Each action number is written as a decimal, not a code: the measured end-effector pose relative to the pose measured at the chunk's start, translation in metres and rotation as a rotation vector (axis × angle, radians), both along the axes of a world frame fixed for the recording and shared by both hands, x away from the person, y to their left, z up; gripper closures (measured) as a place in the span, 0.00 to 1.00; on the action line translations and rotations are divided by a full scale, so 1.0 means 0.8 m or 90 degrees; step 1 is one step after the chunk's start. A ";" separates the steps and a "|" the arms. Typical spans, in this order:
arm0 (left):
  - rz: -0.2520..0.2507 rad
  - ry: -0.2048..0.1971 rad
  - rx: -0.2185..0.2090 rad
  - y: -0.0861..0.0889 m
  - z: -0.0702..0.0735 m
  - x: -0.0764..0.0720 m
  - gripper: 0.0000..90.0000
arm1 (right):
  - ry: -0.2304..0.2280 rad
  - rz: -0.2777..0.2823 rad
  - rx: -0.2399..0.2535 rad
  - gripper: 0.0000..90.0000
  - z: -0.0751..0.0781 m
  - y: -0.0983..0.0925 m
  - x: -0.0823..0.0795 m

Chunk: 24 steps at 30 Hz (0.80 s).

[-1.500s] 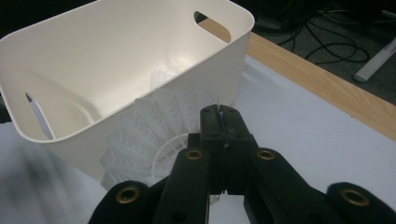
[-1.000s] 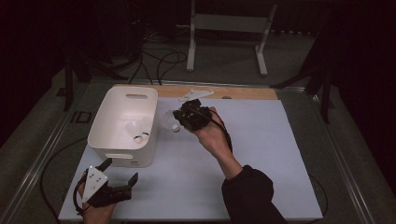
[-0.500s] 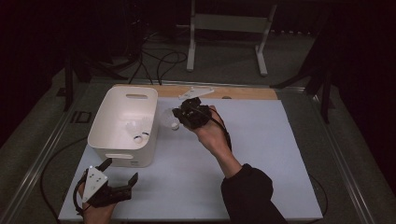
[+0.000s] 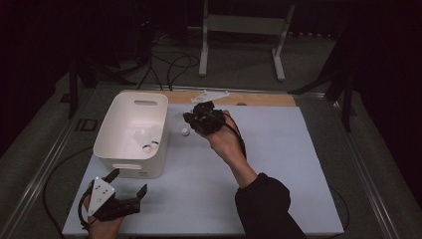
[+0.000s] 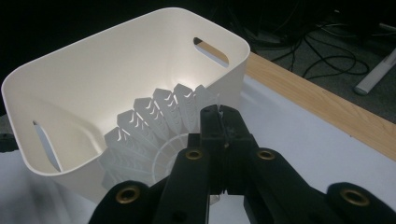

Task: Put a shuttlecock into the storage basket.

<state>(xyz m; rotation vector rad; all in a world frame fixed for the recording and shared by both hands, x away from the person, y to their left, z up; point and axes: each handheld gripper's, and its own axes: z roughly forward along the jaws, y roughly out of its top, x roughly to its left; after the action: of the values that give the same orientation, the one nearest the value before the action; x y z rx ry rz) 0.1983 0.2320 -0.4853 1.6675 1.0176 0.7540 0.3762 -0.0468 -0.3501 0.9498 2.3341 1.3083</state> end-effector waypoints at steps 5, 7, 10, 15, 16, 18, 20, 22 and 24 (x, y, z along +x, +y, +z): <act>0.001 0.000 0.000 0.000 0.000 0.000 0.00 | 0.000 -0.002 0.005 0.99 -0.001 0.000 0.003; 0.001 0.000 0.000 0.000 0.000 0.000 0.00 | 0.001 -0.003 0.006 0.99 0.000 0.000 0.003; 0.001 0.000 0.000 0.000 0.000 0.000 0.00 | -0.001 -0.003 0.007 0.99 0.000 0.000 0.005; 0.001 0.000 0.001 0.000 0.000 0.000 0.00 | -0.002 -0.005 0.012 0.99 0.003 0.002 0.005; 0.001 0.000 0.001 0.000 0.000 0.000 0.00 | -0.003 -0.003 0.013 0.99 0.004 0.002 0.005; 0.001 -0.001 0.001 0.000 0.000 0.000 0.00 | -0.003 -0.005 0.015 0.99 0.005 0.003 0.005; 0.001 0.000 0.002 0.000 0.000 0.000 0.00 | -0.006 -0.003 0.015 0.99 0.006 0.003 0.006; 0.000 -0.001 0.002 0.000 0.000 0.000 0.00 | -0.007 -0.004 0.016 0.99 0.007 0.003 0.007; 0.001 -0.001 0.003 0.001 0.000 0.000 0.00 | -0.006 -0.006 0.017 0.99 0.007 0.004 0.007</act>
<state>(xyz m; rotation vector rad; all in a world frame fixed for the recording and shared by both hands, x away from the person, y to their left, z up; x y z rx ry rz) 0.1984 0.2324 -0.4852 1.6701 1.0166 0.7583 0.3819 -0.0436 -0.3445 0.9597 2.3071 1.3411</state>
